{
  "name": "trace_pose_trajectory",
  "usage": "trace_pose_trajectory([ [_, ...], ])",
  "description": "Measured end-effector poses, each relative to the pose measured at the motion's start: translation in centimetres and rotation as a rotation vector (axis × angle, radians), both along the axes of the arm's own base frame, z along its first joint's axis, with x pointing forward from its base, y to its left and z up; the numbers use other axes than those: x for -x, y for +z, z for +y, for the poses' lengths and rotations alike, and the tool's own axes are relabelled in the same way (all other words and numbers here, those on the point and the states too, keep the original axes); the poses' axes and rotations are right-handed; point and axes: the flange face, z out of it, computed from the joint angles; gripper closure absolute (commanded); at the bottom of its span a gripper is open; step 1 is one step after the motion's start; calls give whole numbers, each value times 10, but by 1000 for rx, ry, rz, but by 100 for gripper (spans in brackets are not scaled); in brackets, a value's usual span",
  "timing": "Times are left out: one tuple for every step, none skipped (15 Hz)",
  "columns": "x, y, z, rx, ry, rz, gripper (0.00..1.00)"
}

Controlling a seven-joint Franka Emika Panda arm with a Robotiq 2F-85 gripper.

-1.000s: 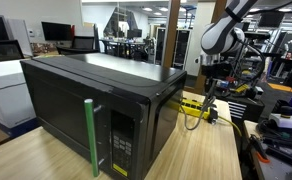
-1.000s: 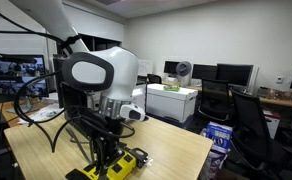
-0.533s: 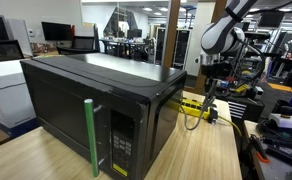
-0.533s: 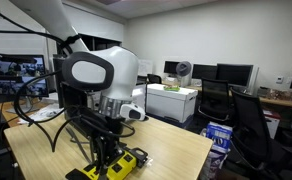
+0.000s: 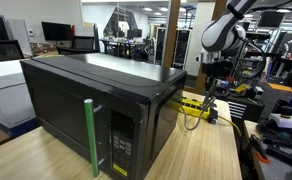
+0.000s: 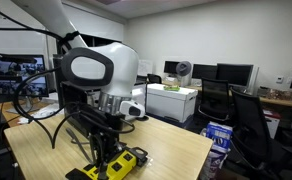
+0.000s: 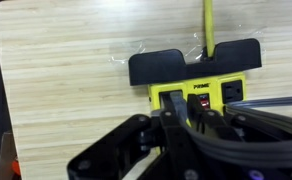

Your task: Unplug the gray plug from the extension cable and put it on the table

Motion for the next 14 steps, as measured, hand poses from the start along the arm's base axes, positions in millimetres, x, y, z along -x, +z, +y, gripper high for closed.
trace_pose_trajectory([
  [0, 0, 0, 0, 0, 0, 95],
  [0, 0, 0, 1, 1, 1, 95],
  [0, 0, 0, 1, 2, 1, 95],
  [0, 0, 1, 2, 4, 2, 95],
  [-1, 0, 1, 5, 9, 4, 95],
  [-2, 0, 2, 7, 15, 6, 95],
  [-2, 1, 3, 10, 20, 7, 95],
  [-3, 2, 4, 13, 23, 8, 95],
  [-3, 3, 4, 16, 27, 8, 95],
  [-3, 6, 4, 23, 32, 7, 95],
  [-5, 13, 4, 32, 35, -5, 95],
  [-9, 21, 6, 40, 40, -22, 95],
  [-13, 30, 9, 48, 45, -40, 95],
  [-16, 37, 11, 55, 46, -52, 95],
])
